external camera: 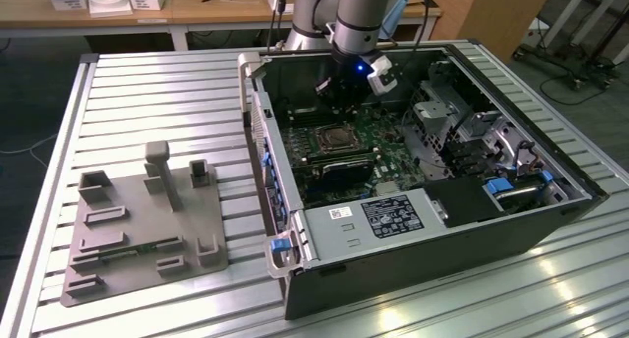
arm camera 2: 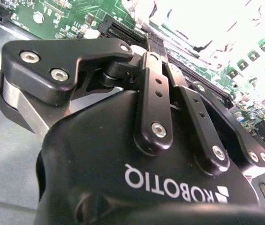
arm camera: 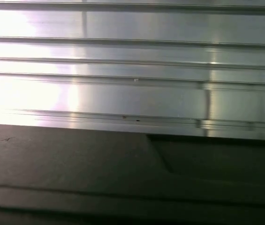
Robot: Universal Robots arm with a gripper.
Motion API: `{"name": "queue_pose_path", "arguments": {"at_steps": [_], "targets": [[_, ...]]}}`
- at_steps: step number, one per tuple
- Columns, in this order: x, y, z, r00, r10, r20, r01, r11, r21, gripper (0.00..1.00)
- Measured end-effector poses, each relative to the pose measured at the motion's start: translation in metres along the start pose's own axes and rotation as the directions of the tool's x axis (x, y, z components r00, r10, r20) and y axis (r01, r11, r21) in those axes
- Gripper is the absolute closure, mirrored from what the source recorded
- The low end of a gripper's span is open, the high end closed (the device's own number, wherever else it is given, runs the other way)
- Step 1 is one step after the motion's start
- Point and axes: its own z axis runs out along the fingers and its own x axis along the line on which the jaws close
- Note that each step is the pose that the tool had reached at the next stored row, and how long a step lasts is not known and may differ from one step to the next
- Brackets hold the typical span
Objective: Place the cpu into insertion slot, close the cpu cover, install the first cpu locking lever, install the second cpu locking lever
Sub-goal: 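Install the first cpu locking lever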
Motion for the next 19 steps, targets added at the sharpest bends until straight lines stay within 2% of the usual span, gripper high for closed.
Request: {"name": "queue_pose_path", "arguments": {"at_steps": [12, 19], "targets": [[0.0001, -0.0001, 0.0024, 1.0000, 0.000, -0.0007, 0.000, 1.0000, 0.0097, 0.90], [-0.0001, 0.0001, 0.0011, 1.0000, 0.000, -0.0014, 0.000, 1.0000, 0.0093, 0.90]]}}
